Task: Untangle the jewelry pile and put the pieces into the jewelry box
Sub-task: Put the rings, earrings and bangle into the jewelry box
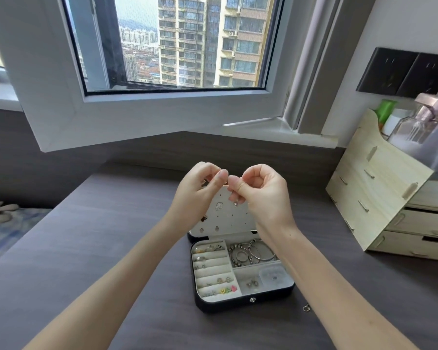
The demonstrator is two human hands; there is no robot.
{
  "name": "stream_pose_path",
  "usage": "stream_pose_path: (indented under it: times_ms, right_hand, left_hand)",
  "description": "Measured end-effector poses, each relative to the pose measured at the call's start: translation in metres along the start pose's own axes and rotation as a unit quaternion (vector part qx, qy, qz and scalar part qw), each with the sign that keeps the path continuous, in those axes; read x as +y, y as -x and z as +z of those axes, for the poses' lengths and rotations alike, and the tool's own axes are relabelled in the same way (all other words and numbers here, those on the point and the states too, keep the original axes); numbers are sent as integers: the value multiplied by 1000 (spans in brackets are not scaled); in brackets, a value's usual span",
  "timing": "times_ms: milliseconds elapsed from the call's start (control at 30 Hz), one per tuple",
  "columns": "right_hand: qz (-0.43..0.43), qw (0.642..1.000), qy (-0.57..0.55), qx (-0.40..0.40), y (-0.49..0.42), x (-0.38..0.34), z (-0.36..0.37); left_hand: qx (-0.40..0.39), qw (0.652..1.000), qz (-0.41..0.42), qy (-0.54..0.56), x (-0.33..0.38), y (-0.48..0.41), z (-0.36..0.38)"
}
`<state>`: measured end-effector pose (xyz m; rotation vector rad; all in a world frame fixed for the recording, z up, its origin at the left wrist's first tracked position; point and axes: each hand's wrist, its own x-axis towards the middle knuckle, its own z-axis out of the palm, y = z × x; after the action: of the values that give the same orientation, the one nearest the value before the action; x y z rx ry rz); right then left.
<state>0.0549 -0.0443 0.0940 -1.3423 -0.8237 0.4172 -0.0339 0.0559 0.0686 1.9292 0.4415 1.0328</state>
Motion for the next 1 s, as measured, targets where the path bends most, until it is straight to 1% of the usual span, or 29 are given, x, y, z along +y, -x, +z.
stream_pose_path:
  times_ms: [200, 433, 533, 733, 800, 900, 1000]
  right_hand:
    - [11, 1000, -11, 2, -3, 1, 3]
    - [14, 1000, -5, 19, -2, 4, 3]
    - [18, 999, -17, 22, 0, 5, 1]
    - [1, 1000, 25, 16, 0, 6, -4]
    - [-6, 999, 50, -6, 0, 6, -6]
    - [-17, 992, 104, -63, 4, 8, -10]
    - [-41, 970, 190, -146, 10, 14, -13]
  left_hand:
    - [-3, 1000, 15, 1, -2, 1, -5]
    - [12, 998, 33, -58, -9, 0, -1]
    - [18, 997, 31, -61, -14, -1, 0]
    - [10, 998, 20, -53, -13, -1, -2]
    - [5, 998, 23, -50, -12, -1, -4]
    - [4, 1000, 9, -25, -14, -1, -10]
    - [4, 1000, -22, 14, -16, 2, -15]
